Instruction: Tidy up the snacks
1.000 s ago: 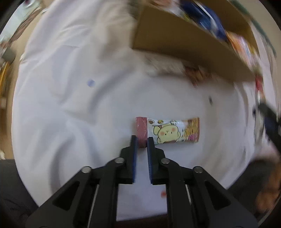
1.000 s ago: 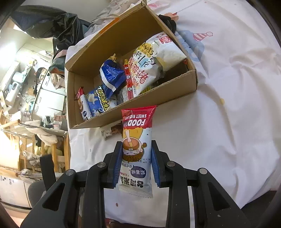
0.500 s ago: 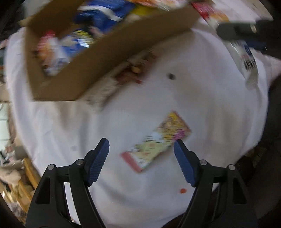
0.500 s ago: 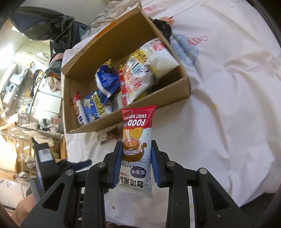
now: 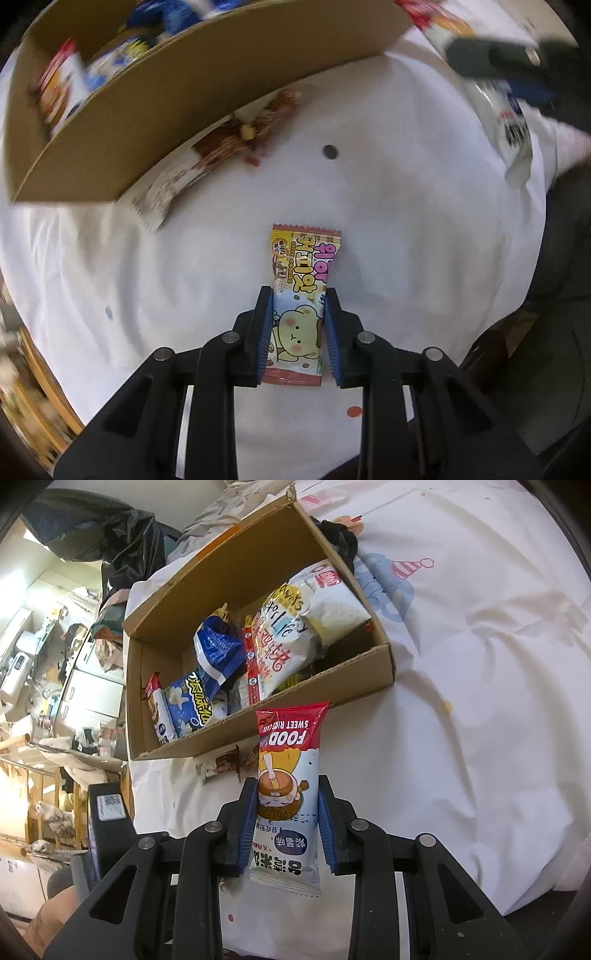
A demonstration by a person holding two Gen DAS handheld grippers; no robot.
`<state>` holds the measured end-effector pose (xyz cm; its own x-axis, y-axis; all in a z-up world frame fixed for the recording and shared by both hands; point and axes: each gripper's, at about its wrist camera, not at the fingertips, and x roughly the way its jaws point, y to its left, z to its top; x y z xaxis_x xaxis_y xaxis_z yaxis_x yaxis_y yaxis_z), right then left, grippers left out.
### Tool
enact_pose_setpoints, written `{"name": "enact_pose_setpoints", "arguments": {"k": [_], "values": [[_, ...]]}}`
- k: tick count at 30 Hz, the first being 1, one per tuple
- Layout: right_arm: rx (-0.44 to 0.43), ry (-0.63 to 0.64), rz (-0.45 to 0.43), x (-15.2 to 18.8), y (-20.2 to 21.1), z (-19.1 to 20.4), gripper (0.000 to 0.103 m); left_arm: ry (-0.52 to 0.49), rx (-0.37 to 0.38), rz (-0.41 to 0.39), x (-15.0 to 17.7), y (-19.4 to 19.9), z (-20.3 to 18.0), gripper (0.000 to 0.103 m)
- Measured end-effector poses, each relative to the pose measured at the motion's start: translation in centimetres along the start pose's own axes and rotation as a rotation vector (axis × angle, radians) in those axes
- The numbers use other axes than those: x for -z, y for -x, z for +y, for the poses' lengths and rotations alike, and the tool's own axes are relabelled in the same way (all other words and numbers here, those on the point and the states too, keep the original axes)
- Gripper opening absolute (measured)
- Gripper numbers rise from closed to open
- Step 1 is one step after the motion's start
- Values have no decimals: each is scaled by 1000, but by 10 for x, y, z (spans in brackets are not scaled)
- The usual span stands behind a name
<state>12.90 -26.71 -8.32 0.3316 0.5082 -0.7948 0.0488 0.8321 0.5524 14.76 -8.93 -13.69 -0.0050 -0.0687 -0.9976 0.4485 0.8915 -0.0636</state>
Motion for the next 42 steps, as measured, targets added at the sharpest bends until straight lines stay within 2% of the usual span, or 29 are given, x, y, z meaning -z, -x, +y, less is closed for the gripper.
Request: {"name": "enact_pose_setpoints", "arguments": {"k": [4,10,15,21,24,26,30,37,42], "values": [[-1,3,7,0,-3,0,32,102,-20,-32,15,8,17,23],[-8,19,10,0,-5,5,32,195,-47,-97,31,23,26,23],[-17,42,-1,2,0,10,32,288,-74,-180,38,51,52,23],[-53,57,-11,3,6,17,32,396,-69,-300,68,100,53,23],[-78,83,-35,4,13,26,32,399,-90,-373,60,109,42,23],[-102,96,-57,3,19,30,32,397,-105,-421,61,120,44,23],[-158,124,-123,-5,36,38,32,421,-106,-502,44,139,49,23],[-200,172,-206,-32,56,45,32,458,-105,-572,25,163,68,23],[-203,205,-235,-53,56,49,32,460,-137,-617,11,171,76,23]]}}
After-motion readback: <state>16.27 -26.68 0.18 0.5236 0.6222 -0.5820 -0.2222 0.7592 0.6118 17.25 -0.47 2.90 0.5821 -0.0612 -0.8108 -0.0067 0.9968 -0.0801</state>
